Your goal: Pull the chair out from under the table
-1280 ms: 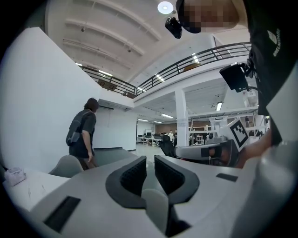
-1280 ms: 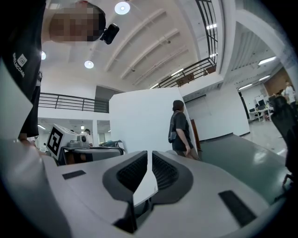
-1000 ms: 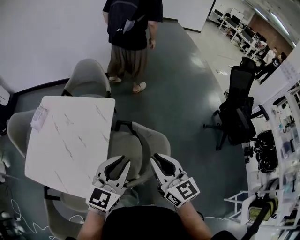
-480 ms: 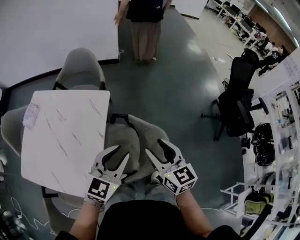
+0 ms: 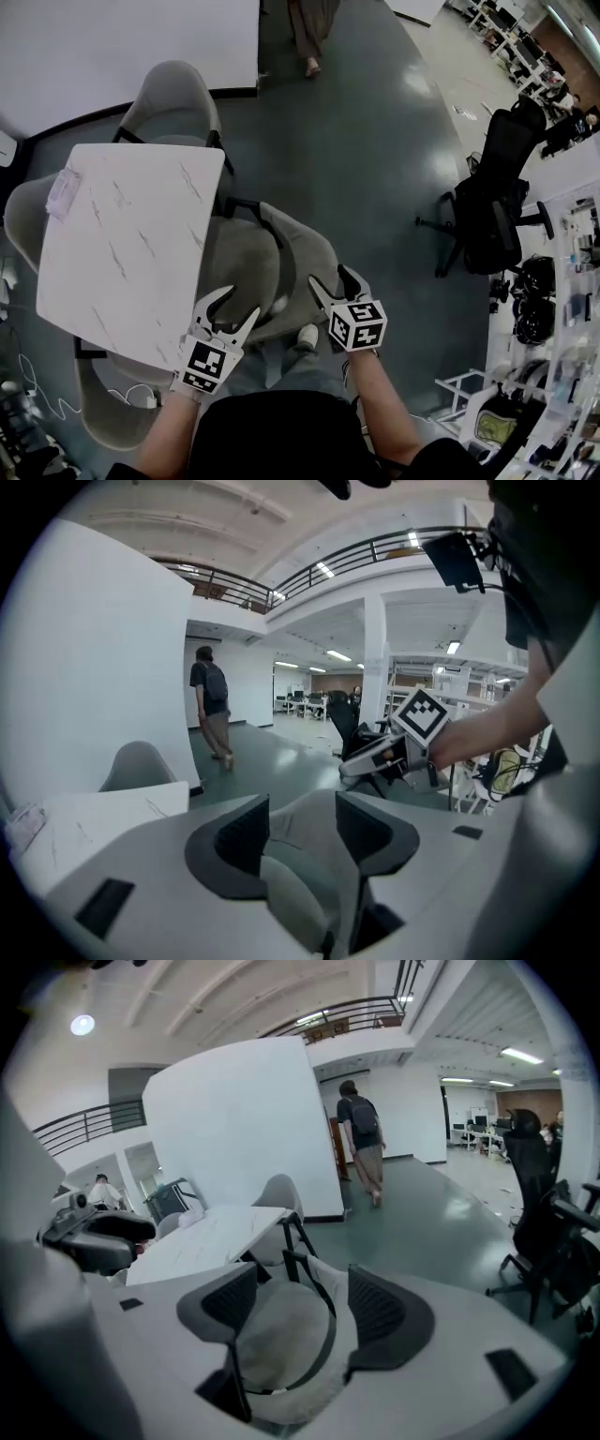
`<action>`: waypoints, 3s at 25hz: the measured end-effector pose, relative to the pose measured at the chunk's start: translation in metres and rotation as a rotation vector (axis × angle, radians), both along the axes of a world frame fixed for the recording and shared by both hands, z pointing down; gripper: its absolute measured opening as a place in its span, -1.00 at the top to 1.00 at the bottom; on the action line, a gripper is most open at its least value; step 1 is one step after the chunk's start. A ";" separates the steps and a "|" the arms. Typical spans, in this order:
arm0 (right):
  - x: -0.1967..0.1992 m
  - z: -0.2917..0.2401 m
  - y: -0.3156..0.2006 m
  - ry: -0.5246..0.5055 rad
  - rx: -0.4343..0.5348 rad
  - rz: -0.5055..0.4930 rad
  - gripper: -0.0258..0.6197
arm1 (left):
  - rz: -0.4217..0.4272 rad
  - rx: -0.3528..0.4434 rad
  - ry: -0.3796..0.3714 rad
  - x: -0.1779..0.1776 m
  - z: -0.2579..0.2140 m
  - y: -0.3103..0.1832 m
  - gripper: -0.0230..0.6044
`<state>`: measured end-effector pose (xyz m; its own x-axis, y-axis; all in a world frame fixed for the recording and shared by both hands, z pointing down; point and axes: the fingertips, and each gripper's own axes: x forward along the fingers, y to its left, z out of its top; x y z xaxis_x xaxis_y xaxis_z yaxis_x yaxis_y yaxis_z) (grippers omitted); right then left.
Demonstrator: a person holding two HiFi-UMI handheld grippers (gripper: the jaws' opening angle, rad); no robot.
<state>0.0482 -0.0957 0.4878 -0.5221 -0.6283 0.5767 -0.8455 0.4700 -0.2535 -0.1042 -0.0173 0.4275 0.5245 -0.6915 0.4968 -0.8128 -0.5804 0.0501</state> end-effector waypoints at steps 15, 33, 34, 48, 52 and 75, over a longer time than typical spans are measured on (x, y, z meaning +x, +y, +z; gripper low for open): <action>0.031 0.105 -0.004 0.156 -0.182 -0.005 0.02 | 0.260 -0.263 -0.215 0.094 0.187 0.079 0.02; 0.025 0.163 -0.012 0.163 -0.260 0.055 0.03 | 0.348 -0.438 -0.291 0.141 0.312 0.068 0.12; 0.025 0.165 -0.012 0.159 -0.273 0.053 0.03 | 0.351 -0.444 -0.290 0.143 0.315 0.068 0.20; 0.042 0.173 -0.014 0.172 -0.314 0.135 0.51 | 0.366 -0.463 -0.287 0.152 0.323 0.067 0.33; 0.059 0.172 -0.016 0.166 -0.327 0.165 0.52 | 0.375 -0.464 -0.275 0.170 0.323 0.066 0.33; 0.251 0.168 -0.029 0.201 -0.322 0.320 0.52 | 0.450 -0.487 -0.131 0.356 0.320 0.052 0.30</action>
<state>0.2991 -0.1247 0.6561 -0.1907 -0.5119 0.8376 -0.9816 0.1038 -0.1600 0.2518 0.0351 0.7475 0.6232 -0.1007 0.7755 -0.5145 -0.7996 0.3096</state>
